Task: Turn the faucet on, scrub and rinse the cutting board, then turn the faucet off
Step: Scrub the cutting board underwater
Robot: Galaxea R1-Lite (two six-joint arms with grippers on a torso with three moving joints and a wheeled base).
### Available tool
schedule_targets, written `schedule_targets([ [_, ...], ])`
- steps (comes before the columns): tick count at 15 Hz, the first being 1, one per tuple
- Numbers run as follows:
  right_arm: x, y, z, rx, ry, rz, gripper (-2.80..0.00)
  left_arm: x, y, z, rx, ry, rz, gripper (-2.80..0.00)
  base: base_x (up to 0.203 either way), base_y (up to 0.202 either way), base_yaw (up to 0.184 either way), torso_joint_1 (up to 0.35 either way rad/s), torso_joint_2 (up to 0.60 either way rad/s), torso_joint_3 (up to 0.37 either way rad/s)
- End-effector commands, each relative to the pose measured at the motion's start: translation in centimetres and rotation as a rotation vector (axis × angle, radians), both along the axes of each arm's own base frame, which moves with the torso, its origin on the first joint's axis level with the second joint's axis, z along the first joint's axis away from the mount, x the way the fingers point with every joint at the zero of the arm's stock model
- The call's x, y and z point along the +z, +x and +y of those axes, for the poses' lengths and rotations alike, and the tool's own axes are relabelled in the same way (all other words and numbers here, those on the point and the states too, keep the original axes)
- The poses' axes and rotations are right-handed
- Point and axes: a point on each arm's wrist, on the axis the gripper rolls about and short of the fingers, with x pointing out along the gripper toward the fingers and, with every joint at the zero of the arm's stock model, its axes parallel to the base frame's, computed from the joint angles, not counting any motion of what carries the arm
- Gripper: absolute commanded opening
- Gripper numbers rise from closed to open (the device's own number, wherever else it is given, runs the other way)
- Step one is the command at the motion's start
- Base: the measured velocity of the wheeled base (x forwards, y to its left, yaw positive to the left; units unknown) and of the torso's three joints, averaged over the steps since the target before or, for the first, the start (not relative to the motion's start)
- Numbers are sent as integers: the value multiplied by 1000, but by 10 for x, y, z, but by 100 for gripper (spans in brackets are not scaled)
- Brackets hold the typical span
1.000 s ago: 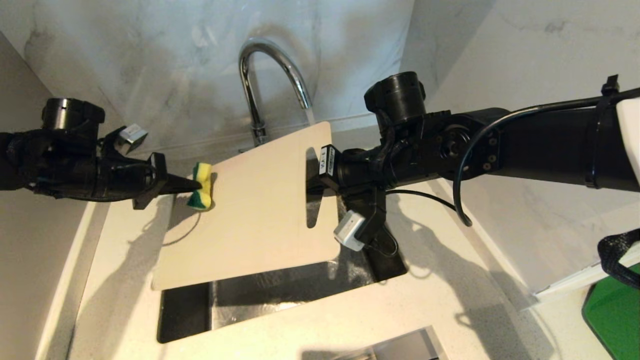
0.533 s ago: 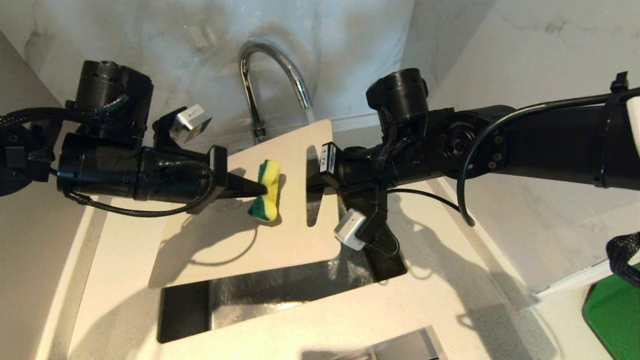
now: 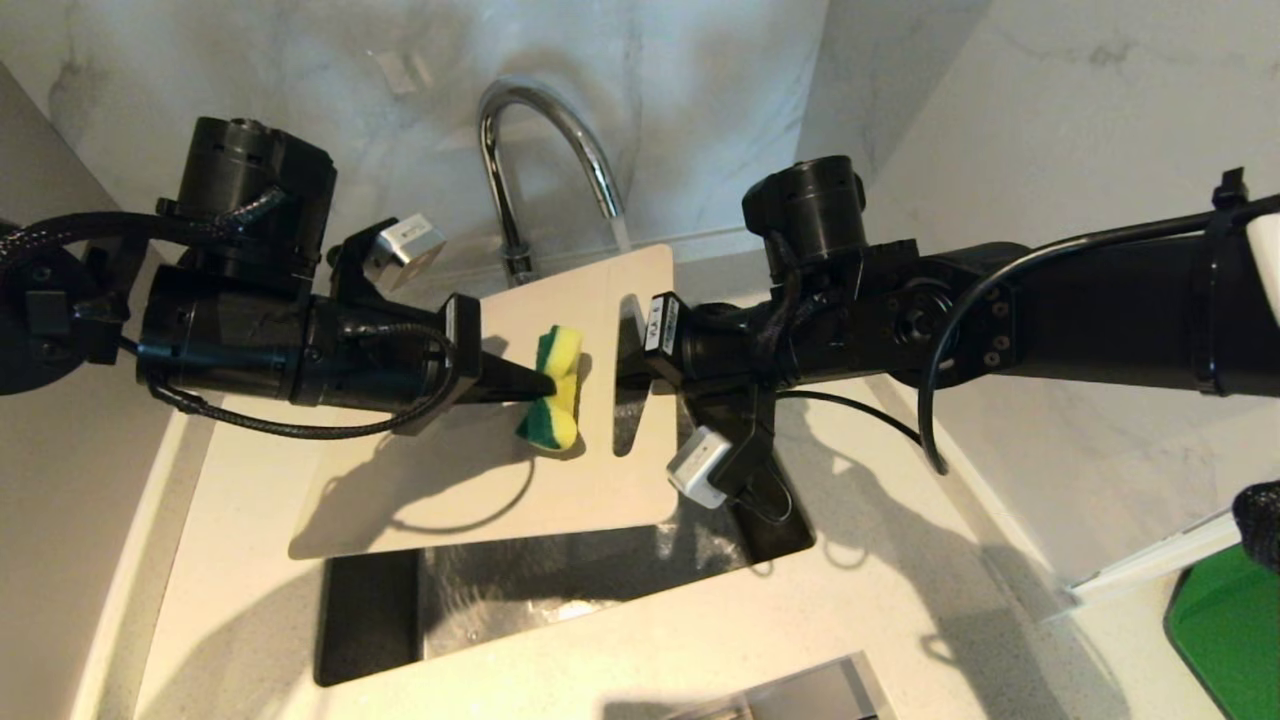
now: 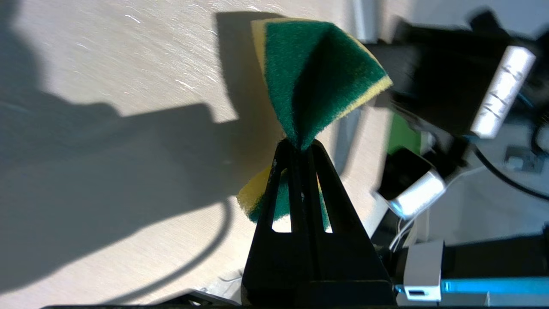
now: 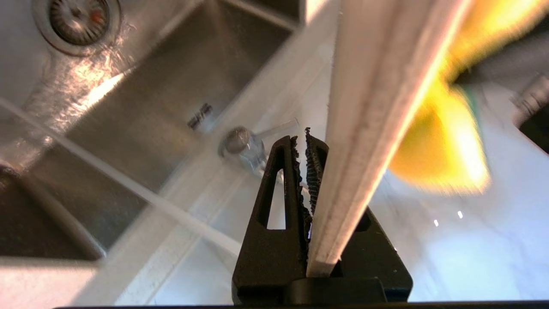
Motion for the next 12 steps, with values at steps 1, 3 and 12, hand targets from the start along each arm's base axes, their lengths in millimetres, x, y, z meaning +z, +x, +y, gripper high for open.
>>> schedule_targets([
  [1, 3, -3, -1, 9, -2, -14, -280, -13, 14, 9, 50, 11, 53, -280, 0, 0, 0, 0, 0, 0],
  [3, 3, -3, -2, 8, -2, -14, -280, -20, 18, 20, 88, 21, 76, -280, 0, 0, 0, 0, 0, 0],
  [12, 3, -3, -1, 9, 0, -15, -280, -57, 39, 92, 184, -32, 213, -280, 0, 0, 0, 0, 0, 0],
])
